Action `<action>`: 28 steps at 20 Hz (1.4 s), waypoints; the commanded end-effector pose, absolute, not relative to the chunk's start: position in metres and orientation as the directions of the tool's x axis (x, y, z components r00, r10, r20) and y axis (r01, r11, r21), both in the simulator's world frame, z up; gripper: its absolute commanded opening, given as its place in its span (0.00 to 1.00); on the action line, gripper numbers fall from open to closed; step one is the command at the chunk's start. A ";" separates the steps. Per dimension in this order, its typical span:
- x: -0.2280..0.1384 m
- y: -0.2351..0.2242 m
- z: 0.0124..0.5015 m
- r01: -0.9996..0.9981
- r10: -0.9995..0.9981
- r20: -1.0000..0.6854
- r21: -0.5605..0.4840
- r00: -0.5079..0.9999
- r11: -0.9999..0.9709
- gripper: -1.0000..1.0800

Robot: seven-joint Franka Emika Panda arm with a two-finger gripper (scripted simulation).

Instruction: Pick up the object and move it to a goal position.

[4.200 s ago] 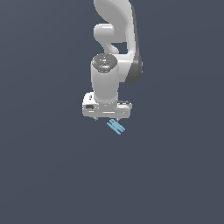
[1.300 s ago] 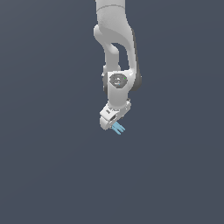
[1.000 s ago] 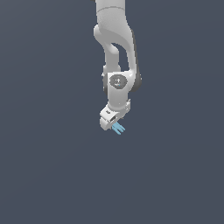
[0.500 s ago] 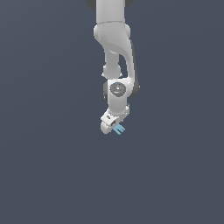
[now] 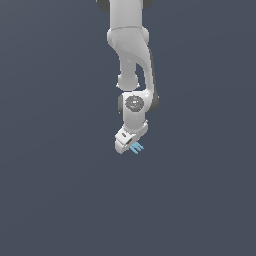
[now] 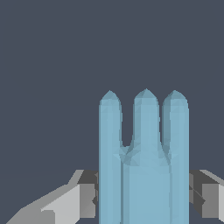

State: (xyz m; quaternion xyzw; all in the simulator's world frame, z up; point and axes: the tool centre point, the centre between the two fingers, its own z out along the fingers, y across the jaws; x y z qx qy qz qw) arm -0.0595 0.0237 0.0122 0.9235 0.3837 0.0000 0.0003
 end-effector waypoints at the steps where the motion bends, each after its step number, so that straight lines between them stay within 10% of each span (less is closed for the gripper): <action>1: -0.060 0.024 0.012 0.709 0.709 0.000 0.000 0.705 -0.705 0.00; 28: -0.059 0.067 0.164 0.710 0.710 -0.001 0.001 0.704 -0.704 0.00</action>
